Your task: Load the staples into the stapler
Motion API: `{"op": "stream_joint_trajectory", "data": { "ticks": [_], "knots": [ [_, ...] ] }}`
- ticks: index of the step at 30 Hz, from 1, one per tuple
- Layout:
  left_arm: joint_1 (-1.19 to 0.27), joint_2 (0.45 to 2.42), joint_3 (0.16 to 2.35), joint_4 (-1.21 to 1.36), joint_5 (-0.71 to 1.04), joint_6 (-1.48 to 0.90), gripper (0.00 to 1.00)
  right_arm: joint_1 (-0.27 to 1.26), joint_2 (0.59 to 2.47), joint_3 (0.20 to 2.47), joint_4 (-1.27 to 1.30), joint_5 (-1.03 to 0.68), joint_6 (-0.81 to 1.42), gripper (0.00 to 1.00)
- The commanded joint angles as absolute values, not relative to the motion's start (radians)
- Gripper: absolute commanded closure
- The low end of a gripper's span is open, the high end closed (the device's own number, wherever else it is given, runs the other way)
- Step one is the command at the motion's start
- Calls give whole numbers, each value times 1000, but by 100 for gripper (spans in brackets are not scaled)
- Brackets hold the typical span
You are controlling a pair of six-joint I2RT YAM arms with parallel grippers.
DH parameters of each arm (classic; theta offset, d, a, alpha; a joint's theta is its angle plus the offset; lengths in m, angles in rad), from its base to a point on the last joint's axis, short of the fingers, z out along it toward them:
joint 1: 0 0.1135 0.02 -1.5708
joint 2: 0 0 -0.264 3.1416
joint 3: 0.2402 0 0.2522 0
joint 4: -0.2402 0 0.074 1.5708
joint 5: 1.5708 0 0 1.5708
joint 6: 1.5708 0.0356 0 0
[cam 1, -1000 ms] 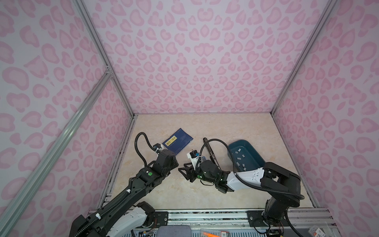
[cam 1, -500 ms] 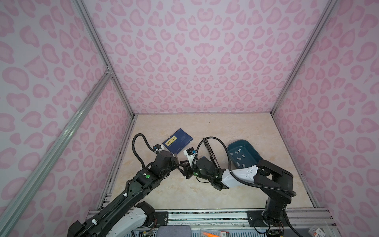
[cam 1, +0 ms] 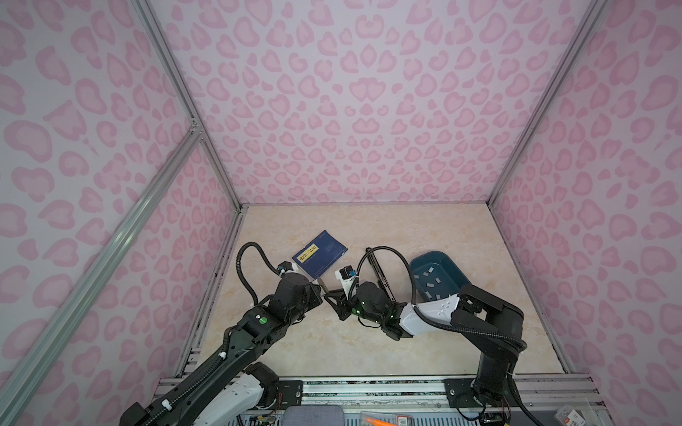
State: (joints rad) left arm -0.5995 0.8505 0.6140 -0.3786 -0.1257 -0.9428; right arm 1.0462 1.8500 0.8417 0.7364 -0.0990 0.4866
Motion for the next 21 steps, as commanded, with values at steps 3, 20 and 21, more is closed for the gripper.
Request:
{"op": "stream_joint_trajectory", "data": {
  "ticks": [3,20,21],
  "knots": [
    [-600,836,590,-321,7,-946,97,1044,1858,832,785,-93,412,77],
    [-601,785,525,-293,151,-922,97,948,1847,877,770,-114,254,78],
    [-601,787,524,-292,154,-920,97,946,1847,884,762,-118,249,78]
  ]
}}
